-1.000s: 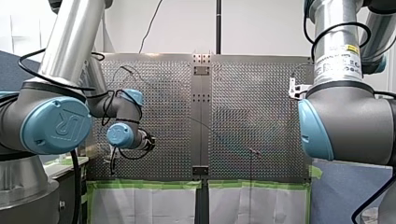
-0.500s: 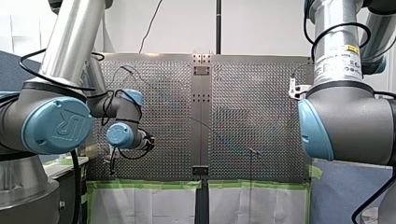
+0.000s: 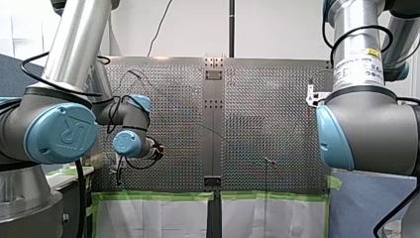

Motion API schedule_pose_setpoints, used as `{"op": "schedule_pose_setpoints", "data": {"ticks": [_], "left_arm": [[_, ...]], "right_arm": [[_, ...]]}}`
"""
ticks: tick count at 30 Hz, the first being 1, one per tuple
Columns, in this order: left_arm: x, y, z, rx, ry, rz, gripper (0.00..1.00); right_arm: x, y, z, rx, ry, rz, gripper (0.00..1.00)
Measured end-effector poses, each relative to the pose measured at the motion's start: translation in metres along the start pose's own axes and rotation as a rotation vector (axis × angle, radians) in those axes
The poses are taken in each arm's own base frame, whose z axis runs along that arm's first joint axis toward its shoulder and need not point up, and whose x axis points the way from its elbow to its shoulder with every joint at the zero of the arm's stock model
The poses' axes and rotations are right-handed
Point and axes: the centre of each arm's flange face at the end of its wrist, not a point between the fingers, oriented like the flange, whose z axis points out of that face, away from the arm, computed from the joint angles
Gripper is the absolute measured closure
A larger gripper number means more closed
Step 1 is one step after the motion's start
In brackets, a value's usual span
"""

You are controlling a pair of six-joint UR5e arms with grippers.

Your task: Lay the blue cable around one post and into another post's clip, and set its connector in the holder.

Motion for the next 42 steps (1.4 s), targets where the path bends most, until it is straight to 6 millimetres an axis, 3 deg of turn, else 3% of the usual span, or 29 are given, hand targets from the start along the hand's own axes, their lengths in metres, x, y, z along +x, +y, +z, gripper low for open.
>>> {"op": "schedule_pose_setpoints", "data": {"ticks": [26, 27, 28, 29, 30, 42], "left_arm": [[0.000, 0.001, 0.001, -0.001, -0.002, -0.002, 0.00], [0.000, 0.001, 0.001, -0.001, -0.002, -0.002, 0.00], [0.000, 0.001, 0.001, -0.001, -0.002, -0.002, 0.00], [0.000, 0.001, 0.001, -0.002, -0.002, -0.002, 0.00], [-0.001, 0.001, 0.001, -0.002, -0.003, -0.002, 0.00], [-0.001, 0.002, 0.002, -0.003, -0.004, -0.003, 0.00]], "right_arm": [[0.008, -0.001, 0.009, 0.008, 0.014, 0.003, 1.00], [0.008, -0.001, 0.009, 0.007, 0.014, 0.006, 0.75], [0.008, -0.001, 0.009, 0.007, 0.014, 0.009, 0.35], [0.008, -0.001, 0.009, 0.007, 0.014, 0.011, 0.35], [0.008, -0.001, 0.009, 0.007, 0.014, 0.011, 0.00], [0.005, -0.007, 0.011, 0.014, 0.013, 0.005, 0.00]]}}
